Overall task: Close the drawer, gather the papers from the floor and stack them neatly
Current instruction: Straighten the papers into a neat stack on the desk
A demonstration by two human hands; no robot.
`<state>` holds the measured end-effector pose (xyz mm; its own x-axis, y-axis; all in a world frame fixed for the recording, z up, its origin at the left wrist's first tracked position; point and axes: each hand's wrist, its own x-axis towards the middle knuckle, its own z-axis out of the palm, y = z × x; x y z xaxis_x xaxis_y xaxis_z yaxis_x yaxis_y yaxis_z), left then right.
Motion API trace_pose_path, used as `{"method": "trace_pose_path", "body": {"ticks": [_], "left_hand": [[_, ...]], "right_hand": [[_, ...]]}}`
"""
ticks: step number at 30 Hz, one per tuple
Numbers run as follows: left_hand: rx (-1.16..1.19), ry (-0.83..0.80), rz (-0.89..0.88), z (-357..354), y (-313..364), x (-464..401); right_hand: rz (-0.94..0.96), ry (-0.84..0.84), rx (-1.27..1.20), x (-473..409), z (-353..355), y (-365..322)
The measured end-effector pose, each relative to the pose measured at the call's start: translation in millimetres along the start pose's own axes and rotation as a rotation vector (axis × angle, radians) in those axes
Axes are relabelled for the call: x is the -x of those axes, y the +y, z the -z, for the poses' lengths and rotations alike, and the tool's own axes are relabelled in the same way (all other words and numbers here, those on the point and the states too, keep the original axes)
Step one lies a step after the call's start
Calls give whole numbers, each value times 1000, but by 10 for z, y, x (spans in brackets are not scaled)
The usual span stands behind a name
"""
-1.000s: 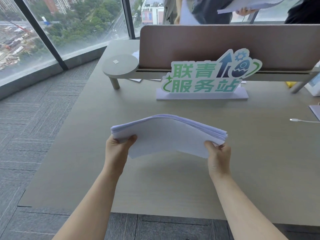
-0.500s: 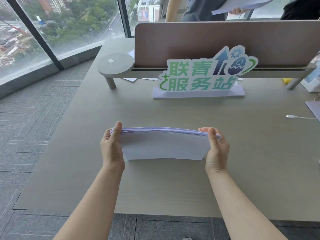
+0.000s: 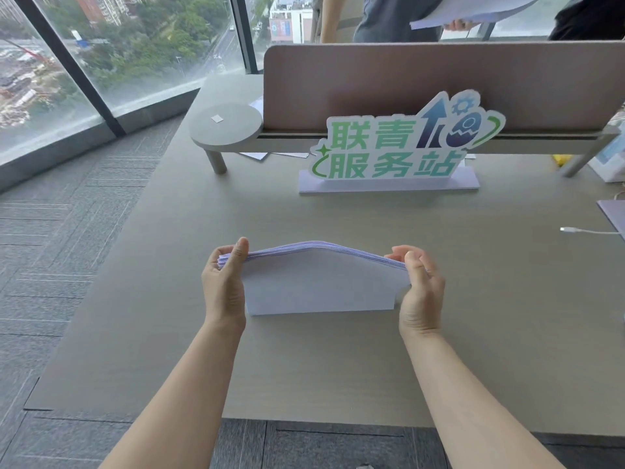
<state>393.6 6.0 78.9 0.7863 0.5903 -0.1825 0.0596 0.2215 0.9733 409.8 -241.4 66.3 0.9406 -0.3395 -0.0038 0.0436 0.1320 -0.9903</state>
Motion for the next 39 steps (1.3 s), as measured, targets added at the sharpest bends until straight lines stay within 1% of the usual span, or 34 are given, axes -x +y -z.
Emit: {"method": "trace_pose_path", "body": {"ticks": [4,7,10,13,14,17,21,26,28,30,33,37,39], "left_hand": [[10,34,-16,-13,19,-28],[4,-31,-37,12,2,-35],[-9,-88,-46,15,0,2],[-34,-110,-68,-16,2,22],[-46,-109,-72,-34,11,25],[-68,-125,-75,-39,18,5],[-89,-203,-52,66,-10,-30],[-96,-161,14,158,-165,18],[-50,-161,15,172,-164,18],[-4,-153,-20,181,-133,-5],[-4,-140,-60,231,-122,-14],[12,-213,-56,286,-198,77],[41,-189,-45,252,-183,110]], "right_hand": [[53,-13,27,-24,29,7],[87,-44,31,-32,53,-20],[152,-154,64,-16,100,-21],[156,-279,196,9,110,1],[146,-282,259,11,98,16],[135,-174,376,-38,71,64],[36,-125,289,-79,94,75],[5,-117,196,-55,115,70],[25,-128,166,-50,105,34],[59,-130,131,-60,91,-15],[104,-144,121,-35,77,-29],[92,-169,74,63,143,93],[93,-161,50,88,130,82]]}}
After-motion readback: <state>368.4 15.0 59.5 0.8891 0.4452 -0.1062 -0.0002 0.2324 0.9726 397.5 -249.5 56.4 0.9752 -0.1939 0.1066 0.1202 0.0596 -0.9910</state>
